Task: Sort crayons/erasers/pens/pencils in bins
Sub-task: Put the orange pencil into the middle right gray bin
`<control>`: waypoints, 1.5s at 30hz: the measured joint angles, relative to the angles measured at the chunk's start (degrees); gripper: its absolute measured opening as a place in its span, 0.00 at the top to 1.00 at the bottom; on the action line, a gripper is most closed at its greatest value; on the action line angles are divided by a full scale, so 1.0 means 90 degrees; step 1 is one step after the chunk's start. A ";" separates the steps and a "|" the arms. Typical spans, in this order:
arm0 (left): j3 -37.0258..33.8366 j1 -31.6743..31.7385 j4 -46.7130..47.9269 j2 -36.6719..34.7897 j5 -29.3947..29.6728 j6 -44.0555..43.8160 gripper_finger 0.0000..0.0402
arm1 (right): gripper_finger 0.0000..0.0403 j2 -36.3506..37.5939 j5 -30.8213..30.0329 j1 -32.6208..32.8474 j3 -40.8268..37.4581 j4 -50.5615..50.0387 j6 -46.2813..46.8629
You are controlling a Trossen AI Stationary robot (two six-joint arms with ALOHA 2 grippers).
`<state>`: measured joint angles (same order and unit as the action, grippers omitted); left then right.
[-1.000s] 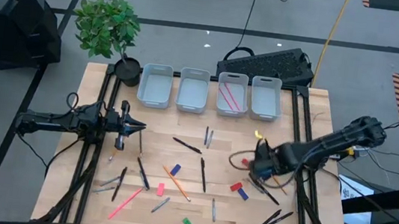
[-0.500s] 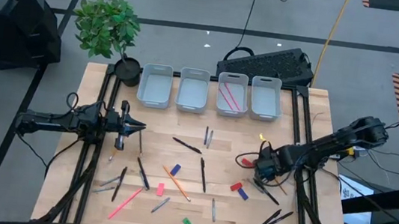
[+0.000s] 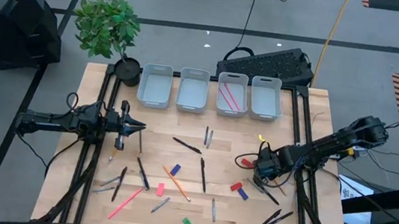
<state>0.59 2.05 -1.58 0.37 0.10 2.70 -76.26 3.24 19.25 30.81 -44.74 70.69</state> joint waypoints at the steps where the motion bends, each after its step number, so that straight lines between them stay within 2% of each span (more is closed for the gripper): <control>1: 0.0000 -0.0001 0.0001 0.0000 0.0000 0.0000 0.89 | 0.95 -0.0001 -0.0012 0.0000 -0.0002 -0.0007 0.0003; 6: 0.0000 0.0000 0.0000 0.0001 0.0000 0.0002 0.89 | 0.95 -0.0004 0.0045 -0.0002 0.0109 -0.0030 0.0237; 10: 0.0000 0.0001 0.0000 0.0001 0.0000 0.0002 0.89 | 0.94 -0.0028 0.0131 -0.0141 0.0623 -0.0289 0.0256; 17: 0.0001 -0.0001 -0.0029 -0.0002 0.0000 -0.0005 0.89 | 0.94 -0.0039 -0.0088 -0.0916 0.2472 -0.0898 0.0429; 22: -0.0001 -0.0001 -0.0019 -0.0002 0.0000 -0.0002 0.89 | 0.94 -0.0121 -0.0533 -0.1958 0.3689 -0.0798 0.0294; 27: 0.0000 -0.0005 -0.0401 -0.0002 0.0000 -0.0455 0.89 | 0.95 -0.0645 -0.0736 -0.3297 0.4914 -0.0771 -0.0898; 33: -0.0001 -0.0006 -0.1697 0.0001 0.0002 -0.2622 0.89 | 0.95 -0.1904 -0.0520 -0.4759 0.6322 -0.0912 -0.2619; 35: 0.0004 -0.0006 -0.2000 -0.0002 0.0059 -0.3010 0.89 | 0.95 -0.2342 -0.0351 -0.5190 0.6623 -0.1001 -0.3044; 40: 0.0002 -0.0010 -0.2070 0.0001 0.0073 -0.3171 0.89 | 0.95 -0.3214 -0.0323 -0.5911 0.7077 -0.1252 -0.4065; 45: 0.0002 -0.0010 -0.2096 0.0001 0.0212 -0.3201 0.89 | 0.95 -0.3764 -0.0013 -0.6317 0.7236 -0.1116 -0.4743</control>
<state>0.60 1.96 -20.45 0.38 2.01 -26.11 -110.13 3.11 -37.61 95.93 -54.78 28.00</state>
